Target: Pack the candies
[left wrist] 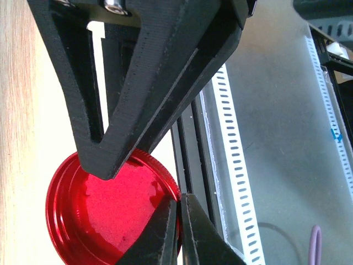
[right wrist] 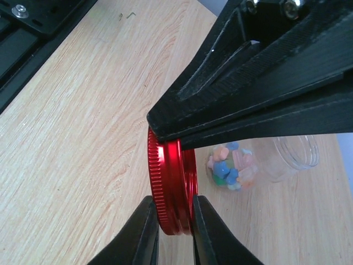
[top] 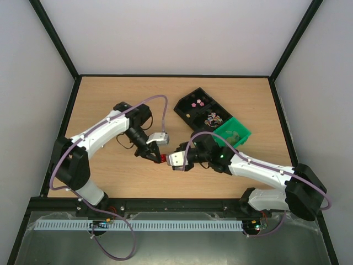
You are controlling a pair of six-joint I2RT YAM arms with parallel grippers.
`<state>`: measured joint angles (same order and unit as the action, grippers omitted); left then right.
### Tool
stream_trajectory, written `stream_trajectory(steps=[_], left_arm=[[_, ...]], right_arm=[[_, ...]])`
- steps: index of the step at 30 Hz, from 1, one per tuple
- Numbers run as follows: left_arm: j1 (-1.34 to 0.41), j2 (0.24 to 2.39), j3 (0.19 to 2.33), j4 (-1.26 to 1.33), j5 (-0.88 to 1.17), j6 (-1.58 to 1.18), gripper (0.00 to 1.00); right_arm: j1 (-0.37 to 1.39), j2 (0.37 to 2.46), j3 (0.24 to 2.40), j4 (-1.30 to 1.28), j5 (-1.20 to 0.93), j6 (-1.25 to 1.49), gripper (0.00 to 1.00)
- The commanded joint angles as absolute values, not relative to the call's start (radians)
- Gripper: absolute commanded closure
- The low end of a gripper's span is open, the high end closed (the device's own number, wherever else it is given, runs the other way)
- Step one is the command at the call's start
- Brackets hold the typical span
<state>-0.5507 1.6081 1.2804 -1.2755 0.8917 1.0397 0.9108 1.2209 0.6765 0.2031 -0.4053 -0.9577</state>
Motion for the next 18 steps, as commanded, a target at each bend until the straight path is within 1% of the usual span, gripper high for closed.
stream_trajectory(steps=[1,2,3,4,6,7,9,12,13,14,15,18], left_arm=[[-0.550,1.615,1.307,-1.296,0.925,1.049,0.96],[-0.547,1.613,1.307,-1.295,0.924,1.048,0.94],[-0.540,1.612,1.309,-1.293,0.926,1.046,0.90],[-0.530,1.605,1.311,-1.284,0.938,1.033,0.84],[-0.473,1.587,1.317,-1.254,0.979,0.978,0.66],[-0.440,1.573,1.326,-1.235,1.000,0.948,0.59],[-0.368,1.534,1.351,-1.182,1.027,0.877,0.47],[-0.253,1.426,1.352,-0.964,1.002,0.663,0.29],[-0.217,1.382,1.335,-0.851,0.965,0.565,0.18],[-0.193,1.331,1.313,-0.736,0.906,0.462,0.05],[-0.176,1.282,1.286,-0.634,0.832,0.384,0.01],[-0.174,1.174,1.232,-0.445,0.622,0.284,0.00]], right_arm=[[0.917,1.220,0.694,0.265,-0.392,-0.926,0.90],[0.918,1.217,0.697,0.262,-0.387,-0.919,0.91],[0.918,1.215,0.704,0.258,-0.380,-0.901,0.93],[0.917,1.211,0.712,0.254,-0.370,-0.870,0.95],[0.917,1.206,0.735,0.261,-0.340,-0.774,0.97],[0.914,1.206,0.751,0.260,-0.326,-0.721,0.98],[0.899,1.206,0.784,0.239,-0.313,-0.571,0.99],[0.860,1.201,0.817,0.217,-0.321,-0.378,0.99],[0.842,1.203,0.824,0.208,-0.331,-0.319,0.99],[0.819,1.207,0.833,0.198,-0.351,-0.259,0.99],[0.798,1.215,0.844,0.194,-0.360,-0.197,0.99],[0.733,1.254,0.891,0.183,-0.423,-0.035,0.99]])
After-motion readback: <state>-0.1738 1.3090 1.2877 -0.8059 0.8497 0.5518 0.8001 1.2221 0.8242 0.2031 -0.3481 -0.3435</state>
